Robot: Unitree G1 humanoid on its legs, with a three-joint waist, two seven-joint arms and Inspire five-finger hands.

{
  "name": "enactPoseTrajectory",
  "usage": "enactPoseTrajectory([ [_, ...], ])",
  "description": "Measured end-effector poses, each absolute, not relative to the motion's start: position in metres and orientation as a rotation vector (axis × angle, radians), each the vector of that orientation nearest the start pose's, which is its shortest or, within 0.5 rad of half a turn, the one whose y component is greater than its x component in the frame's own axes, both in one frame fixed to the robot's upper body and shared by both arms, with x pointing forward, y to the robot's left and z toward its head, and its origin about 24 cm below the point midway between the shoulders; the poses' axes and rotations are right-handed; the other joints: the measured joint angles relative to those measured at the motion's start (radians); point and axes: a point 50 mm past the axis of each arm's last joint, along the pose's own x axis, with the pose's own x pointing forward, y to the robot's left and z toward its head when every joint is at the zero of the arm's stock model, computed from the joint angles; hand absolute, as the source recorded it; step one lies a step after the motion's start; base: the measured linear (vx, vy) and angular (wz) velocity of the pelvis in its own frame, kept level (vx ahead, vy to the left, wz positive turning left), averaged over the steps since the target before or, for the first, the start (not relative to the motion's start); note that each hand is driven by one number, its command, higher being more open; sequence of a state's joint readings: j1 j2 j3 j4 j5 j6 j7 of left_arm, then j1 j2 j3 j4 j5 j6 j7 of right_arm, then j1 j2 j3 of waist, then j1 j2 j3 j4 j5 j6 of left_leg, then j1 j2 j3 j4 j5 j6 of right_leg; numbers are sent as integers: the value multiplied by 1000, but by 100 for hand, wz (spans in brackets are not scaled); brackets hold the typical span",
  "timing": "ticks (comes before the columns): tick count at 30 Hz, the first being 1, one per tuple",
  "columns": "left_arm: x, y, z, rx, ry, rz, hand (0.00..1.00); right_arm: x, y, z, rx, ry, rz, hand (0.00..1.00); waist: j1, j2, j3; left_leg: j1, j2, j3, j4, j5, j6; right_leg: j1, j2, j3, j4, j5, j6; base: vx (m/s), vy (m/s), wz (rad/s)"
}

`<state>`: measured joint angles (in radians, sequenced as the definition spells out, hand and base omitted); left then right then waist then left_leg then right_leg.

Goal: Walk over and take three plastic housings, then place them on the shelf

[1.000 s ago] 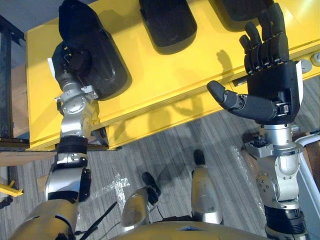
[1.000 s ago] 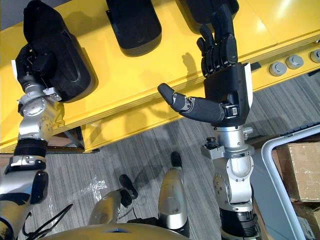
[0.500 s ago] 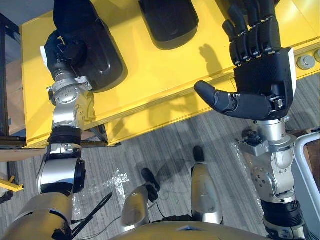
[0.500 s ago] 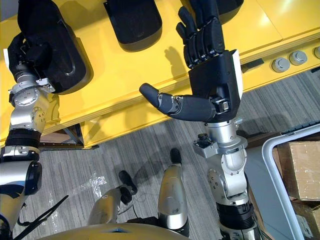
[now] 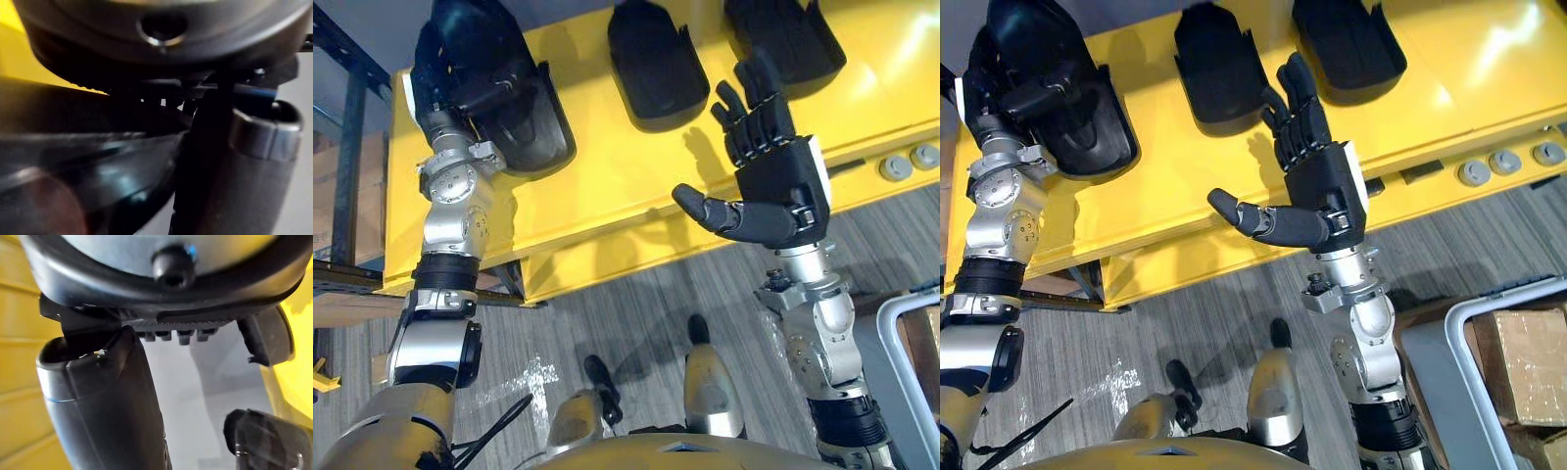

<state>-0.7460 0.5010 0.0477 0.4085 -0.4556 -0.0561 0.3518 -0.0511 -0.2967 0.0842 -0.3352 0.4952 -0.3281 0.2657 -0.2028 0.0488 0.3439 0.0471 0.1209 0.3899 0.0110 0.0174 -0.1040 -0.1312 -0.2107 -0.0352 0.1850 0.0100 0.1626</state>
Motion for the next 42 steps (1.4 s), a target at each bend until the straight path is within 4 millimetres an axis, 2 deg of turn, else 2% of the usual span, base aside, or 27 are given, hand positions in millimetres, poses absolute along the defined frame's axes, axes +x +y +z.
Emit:
enactPoseTrajectory([
  [3, 364, 245, 211, -66, -362, 338, 100, 232, -152, 157, 171, -660, 448, 100, 5, 3, -46, 31, -1, -9, -24, 2, -2, 41, 2, -15, -27, 0, 0, 63, 4, 10],
  [5, 370, 242, 194, -30, -252, 316, 100, 232, -147, 154, 195, -642, 448, 100, 10, 8, -102, 34, -4, -14, -34, 2, -2, 53, 1, -18, -46, 0, 0, 70, 18, 8],
  [6, 372, 242, 188, -14, -219, 319, 100, 232, -146, 153, 203, -635, 449, 100, 9, 8, -112, 34, -4, -15, -34, 2, -2, 56, 0, -19, -53, 1, 1, 54, 12, 5],
  [8, 376, 246, 160, 48, -78, 345, 100, 233, -142, 149, 212, -608, 458, 100, 4, 9, -122, 47, -4, -16, -33, 2, -2, 78, 0, -22, -70, 6, 2, 0, 0, 0],
  [10, 377, 248, 142, 43, 10, 359, 100, 233, -142, 146, 213, -589, 453, 100, 4, 8, -122, 49, -4, -16, -33, 2, -3, 81, 1, -21, -71, 7, 0, 0, 0, 0],
  [11, 377, 248, 140, 65, 16, 367, 100, 232, -143, 143, 214, -573, 446, 100, 4, 8, -122, 48, -3, -14, -33, 2, -3, 81, 2, -19, -78, 13, 0, -28, -1, -5],
  [18, 383, 245, 152, 62, -29, 372, 100, 232, -146, 136, 215, -530, 433, 100, 0, 7, -123, 49, -4, -2, -33, 2, -3, 82, 5, -5, -100, 31, -2, -25, -1, -6],
  [20, 384, 243, 161, 28, -86, 386, 100, 232, -147, 135, 208, -532, 442, 100, -2, 6, -124, 49, -5, -1, -33, 2, -3, 82, 5, -4, -100, 32, -1, 0, 0, 0],
  [22, 381, 237, 188, -5, -232, 407, 100, 230, -149, 133, 201, -527, 454, 100, 1, 5, -124, 48, -5, -2, -35, 2, -2, 82, 5, -7, -99, 34, -2, 0, 0, 0],
  [23, 372, 230, 211, -40, -364, 404, 100, 229, -149, 129, 197, -514, 465, 100, 5, 3, -125, 47, -5, -4, -36, 2, -2, 82, 5, -9, -99, 34, -2, 0, 0, 0],
  [24, 354, 227, 234, -88, -536, 395, 100, 229, -147, 125, 191, -497, 484, 100, 6, 2, -126, 47, -5, -4, -36, 2, -2, 82, 5, -10, -99, 33, -2, 0, 0, 0],
  [25, 341, 224, 246, -104, -630, 389, 100, 228, -146, 124, 176, -492, 487, 100, 6, 2, -126, 46, -4, -6, -36, 2, -2, 83, 5, -11, -99, 33, -2, 12, -8, 5],
  [26, 314, 218, 264, -135, -806, 372, 100, 227, -146, 123, 160, -485, 491, 100, 8, 2, -126, 45, -4, -11, -36, 2, -2, 86, 5, -17, -99, 33, -2, 11, -8, 10],
  [28, 273, 209, 273, -179, -1006, 341, 100, 227, -145, 122, 100, -481, 487, 100, 17, 2, -128, 49, -2, -27, -35, 2, -2, 104, 5, -31, -102, 33, -1, 4, -10, 24],
  [29, 251, 200, 270, -203, -1085, 318, 100, 227, -145, 122, 74, -480, 480, 100, 32, 2, -132, 49, 1, -44, -32, 2, -2, 118, 4, -49, -102, 32, -2, -9, -10, 32],
  [30, 241, 198, 266, -217, -1109, 308, 100, 228, -145, 122, 60, -481, 478, 100, 42, 2, -134, 49, 2, -52, -30, 2, -2, 122, 4, -58, -102, 32, -2, -31, -16, 39],
  [32, 218, 194, 247, -207, -1112, 331, 100, 229, -141, 125, 56, -492, 486, 100, 86, 0, -136, 42, 4, -85, -20, 2, -3, 143, 2, -89, -106, 28, -6, -64, -18, 37],
  [33, 216, 195, 241, -203, -1090, 345, 100, 230, -140, 125, 57, -494, 486, 100, 95, -1, -136, 38, 4, -93, -16, 2, -4, 151, 1, -101, -110, 27, -7, -109, -28, 48],
  [35, 213, 200, 217, -197, -979, 390, 100, 235, -131, 128, 11, -508, 494, 100, 122, -6, -140, 21, 10, -133, -17, 9, -9, 167, 4, -144, -118, 23, -9, -123, -38, 53],
  [37, 210, 202, 203, -199, -916, 416, 100, 241, -124, 131, -31, -520, 495, 100, 127, -13, -145, -1, 13, -157, -17, 19, -10, 165, 4, -170, -118, 17, -11, -117, -40, 44],
  [39, 206, 201, 184, -177, -817, 419, 100, 249, -119, 133, -151, -543, 458, 100, 153, -27, -151, -33, 15, -186, -14, 30, -16, 152, 7, -194, -119, 18, -11, -120, -32, 43],
  [42, 203, 199, 170, -148, -744, 357, 100, 260, -118, 134, -264, -556, 421, 100, 176, -42, -151, -75, 16, -229, -4, 51, -17, 147, 13, -223, -125, 24, -15, -47, -18, 42],
])
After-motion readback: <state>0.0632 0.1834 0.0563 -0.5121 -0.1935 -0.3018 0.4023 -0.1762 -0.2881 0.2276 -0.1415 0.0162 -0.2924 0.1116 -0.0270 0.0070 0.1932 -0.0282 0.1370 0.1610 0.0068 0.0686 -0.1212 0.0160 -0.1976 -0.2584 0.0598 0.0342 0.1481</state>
